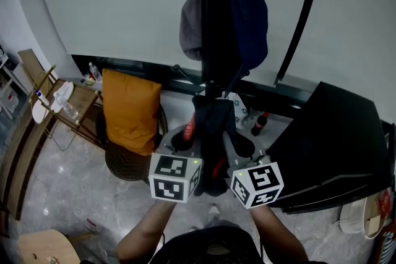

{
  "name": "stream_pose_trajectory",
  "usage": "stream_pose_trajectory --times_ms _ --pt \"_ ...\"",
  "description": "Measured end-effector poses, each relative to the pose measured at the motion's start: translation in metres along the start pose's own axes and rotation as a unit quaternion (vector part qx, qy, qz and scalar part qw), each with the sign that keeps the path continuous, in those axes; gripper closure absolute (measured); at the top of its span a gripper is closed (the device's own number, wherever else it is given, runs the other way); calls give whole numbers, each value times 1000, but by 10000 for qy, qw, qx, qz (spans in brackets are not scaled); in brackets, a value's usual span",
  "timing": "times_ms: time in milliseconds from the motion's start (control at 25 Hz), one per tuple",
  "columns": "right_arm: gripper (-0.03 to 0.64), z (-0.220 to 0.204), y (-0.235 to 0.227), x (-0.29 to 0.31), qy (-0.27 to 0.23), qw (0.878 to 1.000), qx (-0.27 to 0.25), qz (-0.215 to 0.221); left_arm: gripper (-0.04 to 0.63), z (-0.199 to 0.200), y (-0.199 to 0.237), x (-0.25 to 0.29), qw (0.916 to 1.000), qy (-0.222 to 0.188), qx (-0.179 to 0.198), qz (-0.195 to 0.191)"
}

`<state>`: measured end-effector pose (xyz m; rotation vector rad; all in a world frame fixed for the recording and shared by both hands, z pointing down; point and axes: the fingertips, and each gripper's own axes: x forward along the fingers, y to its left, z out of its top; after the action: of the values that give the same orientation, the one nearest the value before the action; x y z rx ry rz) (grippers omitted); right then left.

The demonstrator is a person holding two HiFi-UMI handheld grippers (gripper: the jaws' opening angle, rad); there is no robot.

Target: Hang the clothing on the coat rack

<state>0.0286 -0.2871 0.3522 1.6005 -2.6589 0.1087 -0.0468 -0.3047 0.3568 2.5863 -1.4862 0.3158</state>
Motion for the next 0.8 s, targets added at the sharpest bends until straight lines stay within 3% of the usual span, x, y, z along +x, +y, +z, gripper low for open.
stream_pose_trajectory --times_ms 800 --pt "592 -4 -9 21 53 9998 53 171 569 0 5 19 10000 16 14 55"
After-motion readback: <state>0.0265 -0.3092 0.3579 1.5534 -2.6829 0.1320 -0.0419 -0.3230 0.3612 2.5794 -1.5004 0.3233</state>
